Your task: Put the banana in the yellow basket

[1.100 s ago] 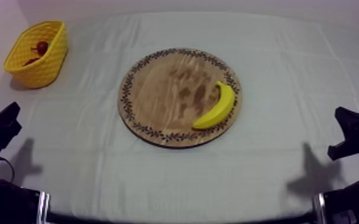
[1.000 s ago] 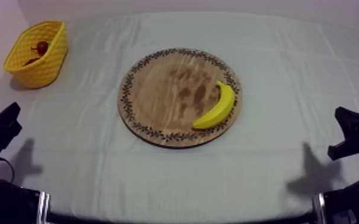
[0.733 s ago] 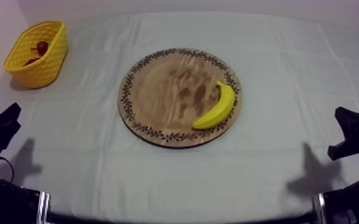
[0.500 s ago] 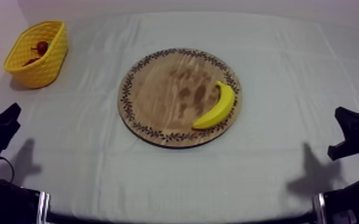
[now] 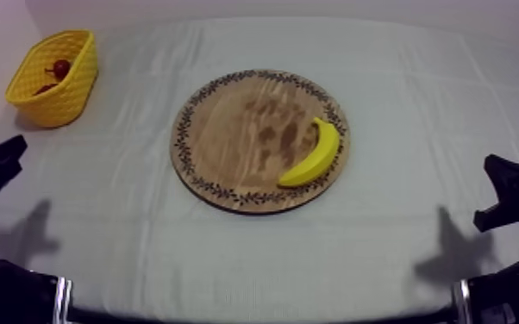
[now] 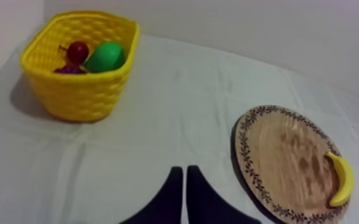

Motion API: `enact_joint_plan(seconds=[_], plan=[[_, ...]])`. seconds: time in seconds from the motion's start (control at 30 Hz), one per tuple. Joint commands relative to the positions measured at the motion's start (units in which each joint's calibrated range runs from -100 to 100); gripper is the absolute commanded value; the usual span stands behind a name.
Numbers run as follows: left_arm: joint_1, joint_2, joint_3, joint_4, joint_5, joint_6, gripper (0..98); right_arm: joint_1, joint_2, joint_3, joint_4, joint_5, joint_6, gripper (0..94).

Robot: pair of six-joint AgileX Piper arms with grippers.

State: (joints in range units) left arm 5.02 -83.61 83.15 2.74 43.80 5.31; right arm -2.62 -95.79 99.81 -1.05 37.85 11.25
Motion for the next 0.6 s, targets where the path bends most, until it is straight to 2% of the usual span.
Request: enact_joint_plan(seconds=[0.0, 0.2, 0.57], plan=[[0.4, 7.9, -9.2, 0.14, 2.7, -1.7, 0.0, 0.0, 0.0, 0.0, 0.0, 0.0, 0.0, 0.2], [3.2, 21.7, -24.2, 0.12, 8.9, -4.0, 0.0, 0.0, 0.0, 0.0, 0.0, 0.0, 0.0, 0.2], [10.0, 46.7, -45.5, -0.77, 20.5, -2.5, 0.0, 0.0, 0.0, 0.0, 0.0, 0.0, 0.0, 0.2]])
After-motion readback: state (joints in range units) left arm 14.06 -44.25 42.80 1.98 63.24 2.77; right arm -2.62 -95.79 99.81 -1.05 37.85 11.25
